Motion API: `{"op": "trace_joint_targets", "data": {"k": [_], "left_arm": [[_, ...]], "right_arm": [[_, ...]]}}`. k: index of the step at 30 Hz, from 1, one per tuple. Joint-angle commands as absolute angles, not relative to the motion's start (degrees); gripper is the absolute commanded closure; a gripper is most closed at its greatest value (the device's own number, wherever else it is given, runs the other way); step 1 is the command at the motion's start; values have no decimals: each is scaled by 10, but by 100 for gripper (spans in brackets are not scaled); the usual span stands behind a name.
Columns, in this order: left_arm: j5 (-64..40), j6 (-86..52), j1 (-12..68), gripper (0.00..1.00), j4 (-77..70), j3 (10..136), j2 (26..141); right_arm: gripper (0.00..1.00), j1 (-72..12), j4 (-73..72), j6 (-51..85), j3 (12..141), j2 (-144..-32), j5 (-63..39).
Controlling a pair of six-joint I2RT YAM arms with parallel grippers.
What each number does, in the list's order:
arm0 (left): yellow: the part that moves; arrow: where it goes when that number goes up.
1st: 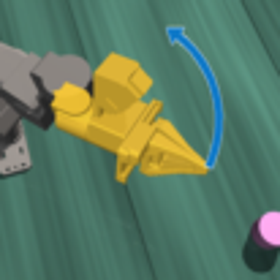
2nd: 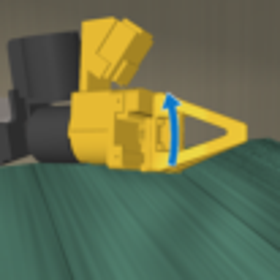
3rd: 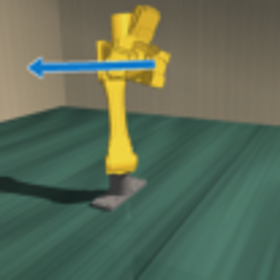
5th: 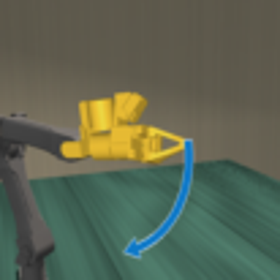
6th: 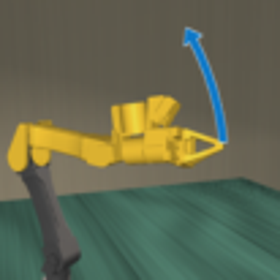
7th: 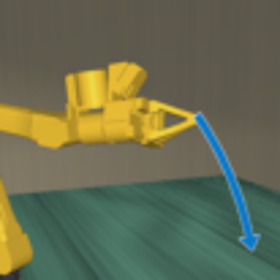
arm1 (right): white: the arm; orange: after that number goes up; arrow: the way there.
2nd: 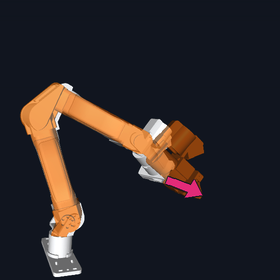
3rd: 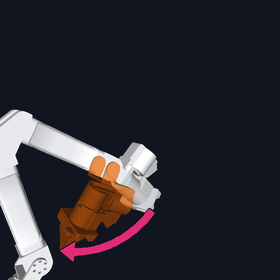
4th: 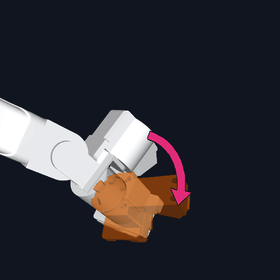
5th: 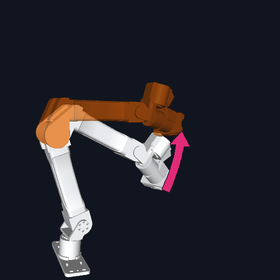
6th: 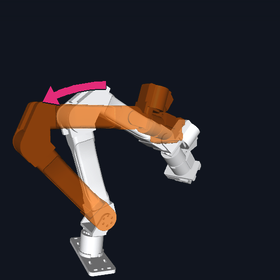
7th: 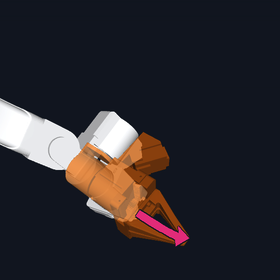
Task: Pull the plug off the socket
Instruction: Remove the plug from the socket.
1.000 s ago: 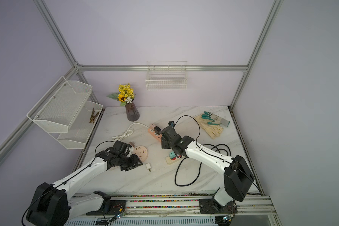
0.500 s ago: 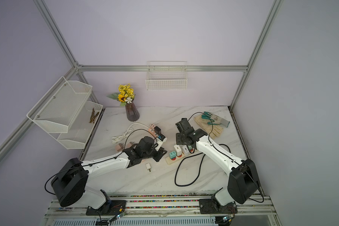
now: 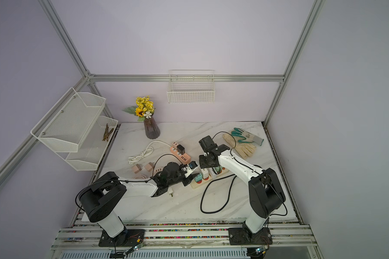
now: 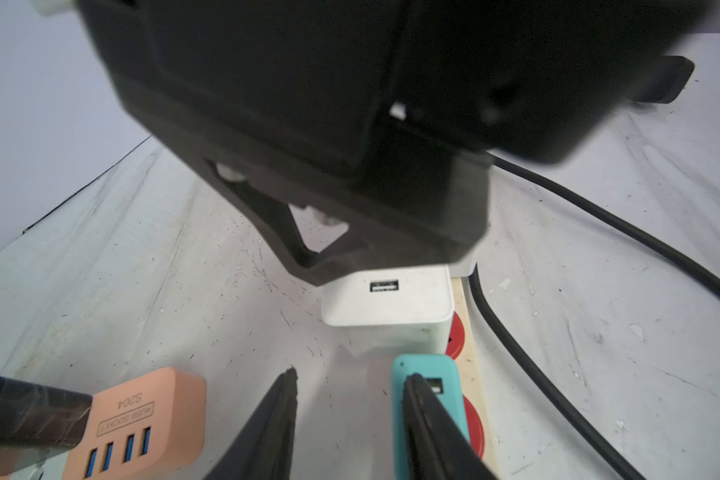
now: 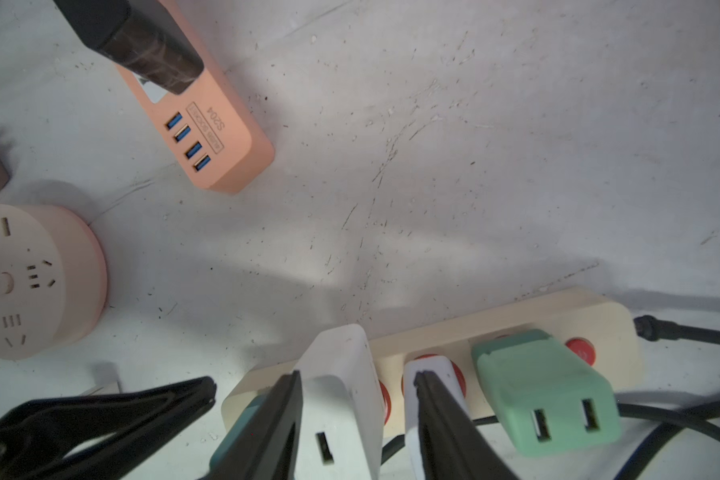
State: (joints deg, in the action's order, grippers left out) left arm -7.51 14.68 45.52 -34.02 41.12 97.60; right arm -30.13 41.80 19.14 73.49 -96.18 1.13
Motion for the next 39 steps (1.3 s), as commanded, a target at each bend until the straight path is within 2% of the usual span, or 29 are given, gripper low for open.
{"op": "trace_joint_targets", "data": {"k": [1, 7, 16, 22, 29, 36, 39], "left_arm": [[-119, 171, 456, 50, -399, 393, 967], [-155, 155, 455, 46, -366, 394, 945], [-112, 148, 456, 52, -397, 381, 974], [-115, 151, 459, 54, -399, 382, 983], [-113, 154, 467, 51, -394, 381, 993], [-103, 161, 472, 66, -399, 382, 1001], [-103, 162, 474, 72, -399, 383, 1000]], "right_arm": [[50, -294, 426, 182, 747, -968, -12], [51, -289, 437, 177, 753, -968, -33], [51, -281, 482, 190, 766, -952, 8], [52, -282, 483, 181, 758, -958, -45], [52, -281, 513, 188, 783, -954, -8], [54, -282, 493, 178, 769, -962, -92], [55, -282, 493, 181, 772, -977, -88]]}}
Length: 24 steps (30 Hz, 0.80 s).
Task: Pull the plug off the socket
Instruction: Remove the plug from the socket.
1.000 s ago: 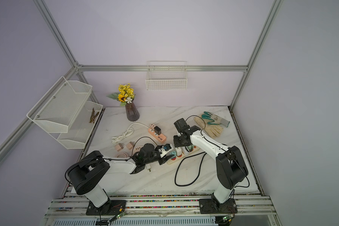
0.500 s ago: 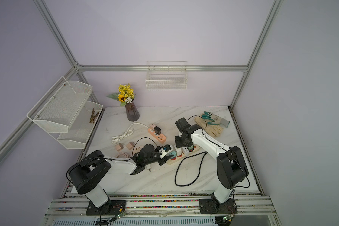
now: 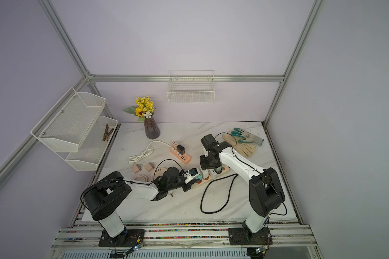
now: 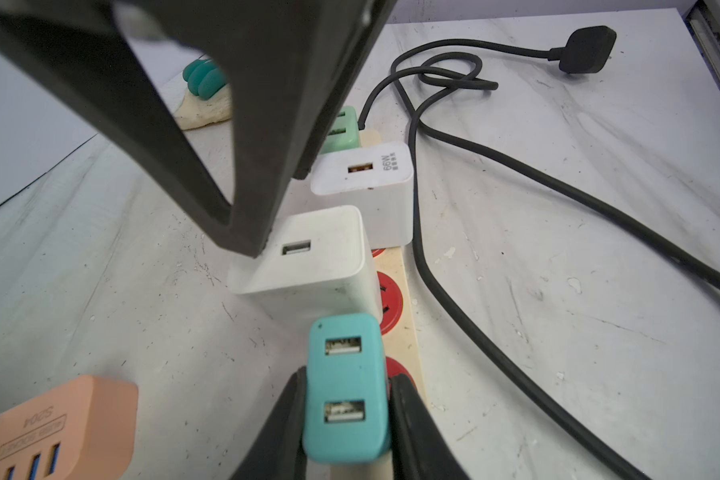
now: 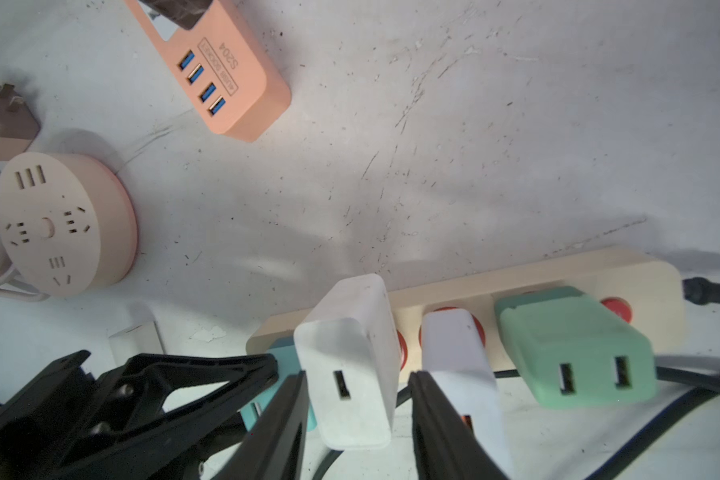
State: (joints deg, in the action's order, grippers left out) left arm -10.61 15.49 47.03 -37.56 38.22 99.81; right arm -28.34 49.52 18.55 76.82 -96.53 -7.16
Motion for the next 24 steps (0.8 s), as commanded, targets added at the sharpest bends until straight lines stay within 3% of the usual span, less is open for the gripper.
{"op": "trace_joint_targets", "data": {"k": [1, 11, 16, 21, 24], "left_arm": [[-103, 162, 474, 74, -399, 382, 1000], [-95, 152, 479, 100, -410, 381, 995], [-94, 136, 482, 100, -429, 378, 991], [-93, 137, 482, 100, -423, 384, 990], [-91, 140, 482, 100, -420, 382, 988]], "right_arm": [[55, -283, 492, 180, 771, -981, -88], [58, -291, 518, 182, 777, -1020, -43], [67, -293, 537, 181, 779, -1036, -13], [55, -294, 546, 173, 784, -1043, -23], [57, -294, 543, 171, 794, -1035, -46]]}}
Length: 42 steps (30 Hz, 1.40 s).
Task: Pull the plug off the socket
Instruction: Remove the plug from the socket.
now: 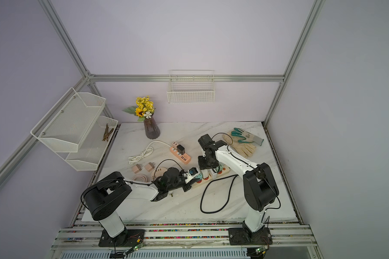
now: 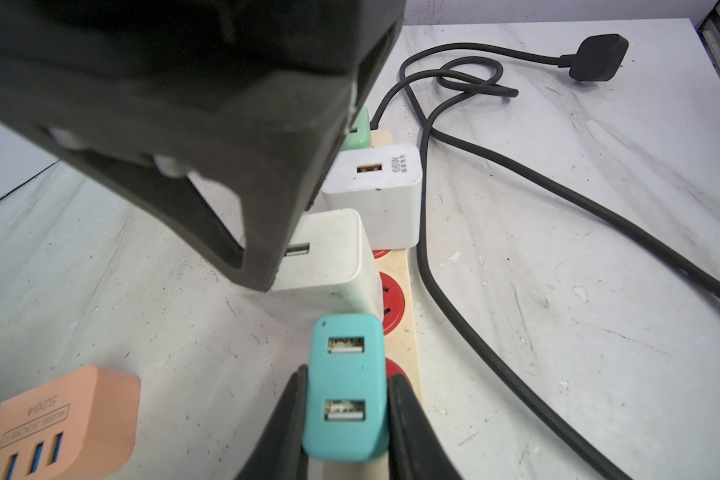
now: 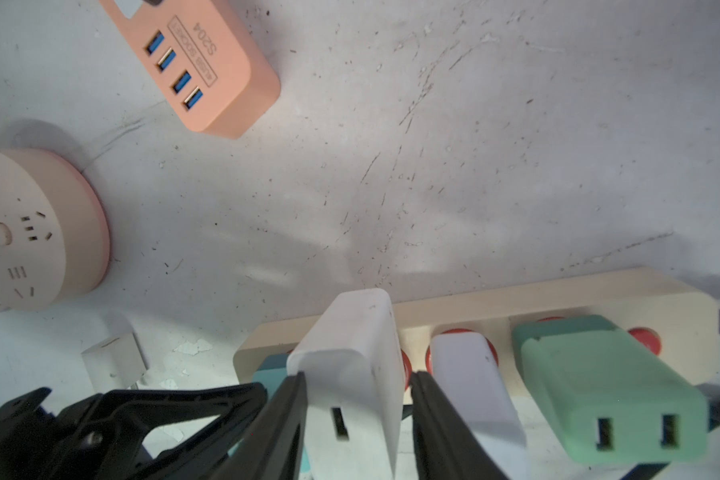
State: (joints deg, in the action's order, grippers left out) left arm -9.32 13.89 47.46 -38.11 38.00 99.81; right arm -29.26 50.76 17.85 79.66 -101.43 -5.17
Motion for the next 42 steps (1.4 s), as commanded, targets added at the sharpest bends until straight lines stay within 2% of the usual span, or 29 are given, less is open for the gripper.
{"op": "trace_joint_targets", "data": {"k": [1, 4, 7, 12, 24, 29, 31, 32, 35, 37, 39, 42], "left_arm": [[-88, 141, 482, 100, -419, 382, 988], [-83, 144, 482, 100, -417, 381, 985], [-83, 148, 482, 100, -414, 381, 984], [-80, 149, 482, 100, -416, 381, 986], [-74, 153, 482, 100, -429, 368, 981], [-77, 145, 482, 100, -423, 369, 970], [-61, 101, 482, 100, -433, 369, 952], [-53, 67, 480, 100, -453, 362, 944], [-95, 21, 468, 100, -525, 347, 927], [-132, 87, 478, 100, -480, 367, 924], [-115, 164, 492, 100, -391, 397, 927], [-78, 227, 503, 100, -379, 392, 935]], "right_arm": [[59, -294, 541, 171, 798, -1032, -55], [60, -295, 544, 169, 803, -1028, -70], [51, -295, 545, 170, 811, -1012, -81], [46, -296, 563, 166, 832, -1009, -76], [46, -297, 545, 165, 803, -1052, -64], [77, -297, 544, 165, 795, -1052, -37], [97, -297, 540, 164, 787, -1052, -30], [100, -297, 537, 164, 783, -1052, -29], [100, -297, 524, 163, 764, -1055, -34], [100, -300, 516, 162, 751, -1058, -39], [100, -305, 514, 162, 738, -1060, -31], [100, -310, 508, 165, 716, -1063, -22]]}}
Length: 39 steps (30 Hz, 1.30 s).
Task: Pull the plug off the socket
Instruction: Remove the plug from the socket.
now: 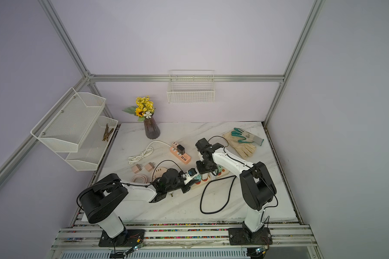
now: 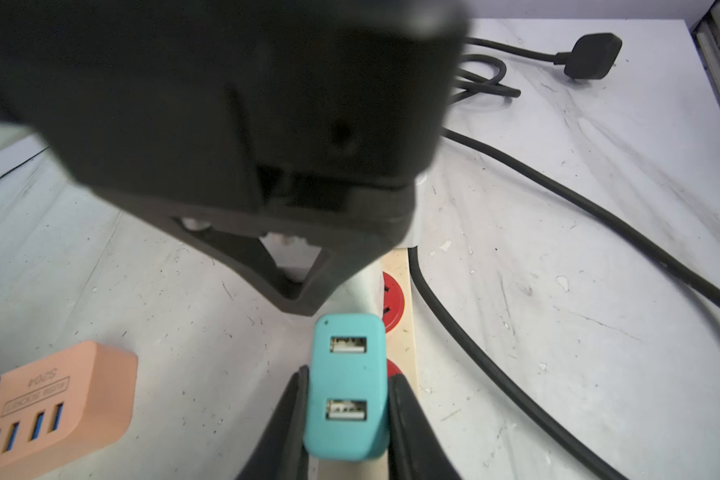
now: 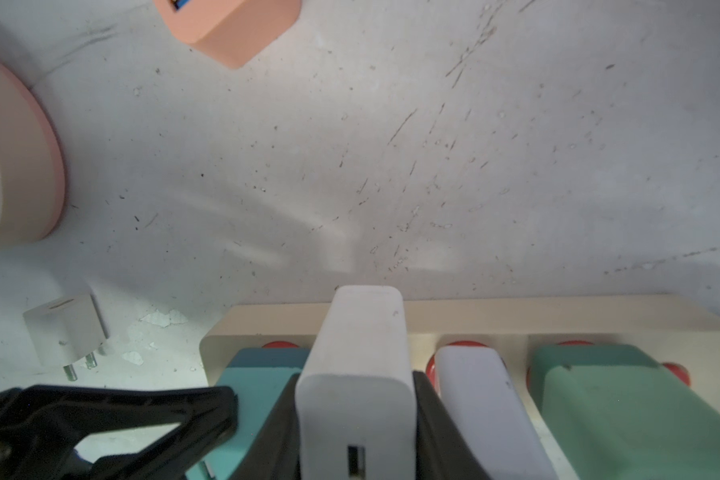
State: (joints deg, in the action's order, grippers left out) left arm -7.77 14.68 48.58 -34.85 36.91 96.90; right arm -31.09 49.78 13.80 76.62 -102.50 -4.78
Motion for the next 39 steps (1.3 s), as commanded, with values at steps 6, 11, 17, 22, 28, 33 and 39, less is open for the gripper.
{"op": "trace_joint_targets", "data": {"k": [6, 11, 17, 22, 28, 33, 39], "left_arm": [[-132, 23, 449, 100, -450, 369, 895], [-161, 100, 478, 100, -393, 380, 885], [-83, 76, 481, 100, -405, 344, 873], [-187, 40, 453, 100, -375, 351, 851], [-79, 96, 492, 100, -372, 326, 862], [-200, -12, 455, 100, -475, 313, 866], [-76, 88, 494, 100, -337, 342, 860]], "right_arm": [[100, -319, 491, 169, 676, -1070, -18], [100, -320, 476, 172, 663, -1074, -25], [100, -320, 474, 173, 668, -1075, -23], [100, -319, 471, 174, 664, -1077, -23], [100, -320, 472, 177, 667, -1079, -26], [100, -319, 467, 179, 661, -1079, -28], [100, -320, 461, 182, 659, -1083, -29]]}}
